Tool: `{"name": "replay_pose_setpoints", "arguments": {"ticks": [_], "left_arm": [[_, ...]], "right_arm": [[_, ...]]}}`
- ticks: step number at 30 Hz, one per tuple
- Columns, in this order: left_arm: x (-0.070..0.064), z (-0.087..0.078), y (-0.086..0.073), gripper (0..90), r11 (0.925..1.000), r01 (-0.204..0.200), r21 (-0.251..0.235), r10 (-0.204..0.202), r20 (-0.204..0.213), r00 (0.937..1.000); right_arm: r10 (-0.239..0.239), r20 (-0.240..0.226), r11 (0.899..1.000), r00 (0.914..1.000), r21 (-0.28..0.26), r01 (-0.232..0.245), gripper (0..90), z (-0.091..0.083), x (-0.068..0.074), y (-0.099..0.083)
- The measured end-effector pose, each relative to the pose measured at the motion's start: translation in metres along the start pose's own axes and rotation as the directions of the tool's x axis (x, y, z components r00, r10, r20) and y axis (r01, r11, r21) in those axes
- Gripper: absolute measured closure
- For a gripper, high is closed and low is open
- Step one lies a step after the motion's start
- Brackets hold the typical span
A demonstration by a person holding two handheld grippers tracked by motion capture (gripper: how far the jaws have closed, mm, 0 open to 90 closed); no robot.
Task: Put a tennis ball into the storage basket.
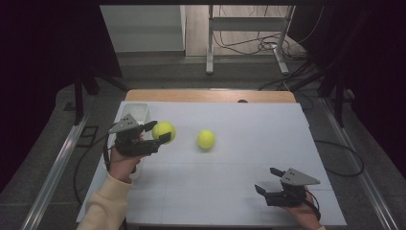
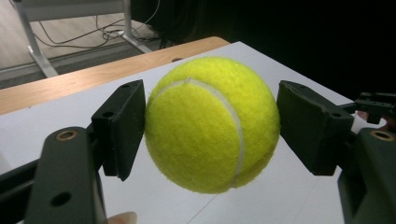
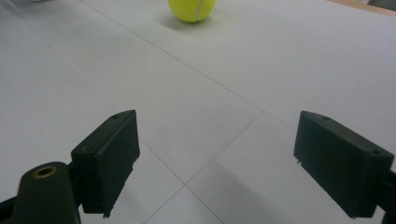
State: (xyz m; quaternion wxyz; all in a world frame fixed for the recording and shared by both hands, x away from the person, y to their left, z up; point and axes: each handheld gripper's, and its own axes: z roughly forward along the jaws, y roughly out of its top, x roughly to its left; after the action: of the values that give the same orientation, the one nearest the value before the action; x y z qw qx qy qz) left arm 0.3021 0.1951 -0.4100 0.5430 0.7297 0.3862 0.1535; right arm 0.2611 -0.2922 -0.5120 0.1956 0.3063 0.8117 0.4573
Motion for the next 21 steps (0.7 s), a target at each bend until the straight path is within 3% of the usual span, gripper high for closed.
{"name": "replay_pose_setpoints", "arguments": {"ticks": [21], "left_arm": [[0.02,-0.006,0.003,27.2,0.9991,0.035,-0.023,-0.036,-0.056,0.9978]], "right_arm": [[0.0,0.001,1.0,1.0,0.001,0.0,14.8,0.0,-0.001,0.0]]}}
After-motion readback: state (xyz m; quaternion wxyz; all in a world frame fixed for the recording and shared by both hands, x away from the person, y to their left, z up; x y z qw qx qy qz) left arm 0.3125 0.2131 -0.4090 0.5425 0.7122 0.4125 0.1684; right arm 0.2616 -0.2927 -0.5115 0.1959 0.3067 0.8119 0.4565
